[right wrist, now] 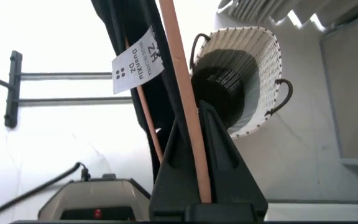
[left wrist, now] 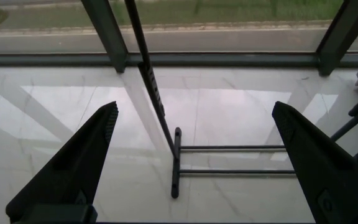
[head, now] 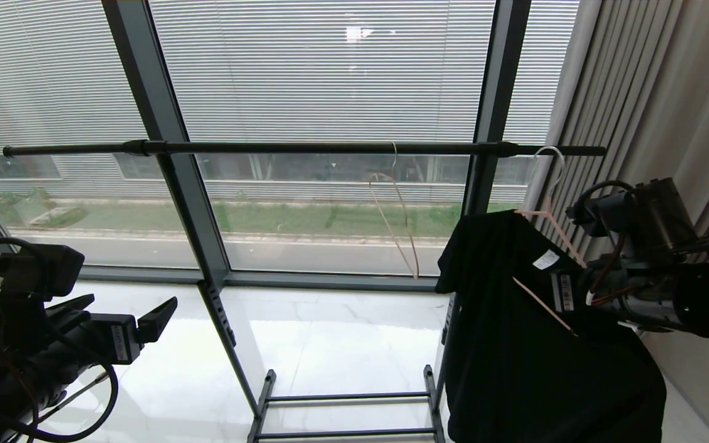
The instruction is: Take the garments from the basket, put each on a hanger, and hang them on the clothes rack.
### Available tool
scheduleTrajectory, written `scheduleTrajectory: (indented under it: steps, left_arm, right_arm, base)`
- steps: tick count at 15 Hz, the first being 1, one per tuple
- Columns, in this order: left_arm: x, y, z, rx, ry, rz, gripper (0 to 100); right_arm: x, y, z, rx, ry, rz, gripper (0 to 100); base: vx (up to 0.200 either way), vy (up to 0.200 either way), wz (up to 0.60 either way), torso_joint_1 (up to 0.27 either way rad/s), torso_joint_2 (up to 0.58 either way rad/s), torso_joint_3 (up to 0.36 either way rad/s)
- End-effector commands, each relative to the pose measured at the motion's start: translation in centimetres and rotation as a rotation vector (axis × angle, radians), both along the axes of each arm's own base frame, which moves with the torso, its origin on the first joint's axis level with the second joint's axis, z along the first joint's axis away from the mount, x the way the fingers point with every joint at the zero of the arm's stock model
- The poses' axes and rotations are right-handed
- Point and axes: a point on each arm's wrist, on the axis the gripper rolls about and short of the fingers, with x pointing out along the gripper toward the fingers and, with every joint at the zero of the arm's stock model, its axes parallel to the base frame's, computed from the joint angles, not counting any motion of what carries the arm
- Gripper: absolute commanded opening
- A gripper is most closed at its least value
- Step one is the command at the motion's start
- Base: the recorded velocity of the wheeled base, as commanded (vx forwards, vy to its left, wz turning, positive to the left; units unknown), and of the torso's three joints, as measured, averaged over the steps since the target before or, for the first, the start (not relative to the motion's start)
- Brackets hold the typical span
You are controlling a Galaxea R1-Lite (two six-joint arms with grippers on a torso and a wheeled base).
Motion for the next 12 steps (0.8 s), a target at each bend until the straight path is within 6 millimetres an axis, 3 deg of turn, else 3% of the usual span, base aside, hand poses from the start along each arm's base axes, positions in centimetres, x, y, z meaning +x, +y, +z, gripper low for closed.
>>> scheduleTrajectory:
  steps: [1,5,12]
  left_arm:
    - [0.0,-0.1,0.0,0.004,-0.001,-0.008,100]
    - [-0.4,-0.1,0.1,0.004,-0.011,-0.008,100]
    - [-1.7,-0.1,-0.3,0.004,-0.006,-0.008,100]
  right_arm:
    - [1.3,1.8,-0.4,-0.002,-0.005,0.004,0]
    - [1.2,1.9,-0.1,0.006,-0.016,0.01,0]
    - [0.6,3.3,0.5,0.016,-0.035,0.062,0]
  base:
    - [0.0,0.0,0.0,0.0,0.0,0.0]
    - [0.0,0.0,0.0,0.0,0.0,0.0]
    - [0.2,0.0,0.0,0.004,0.0,0.003]
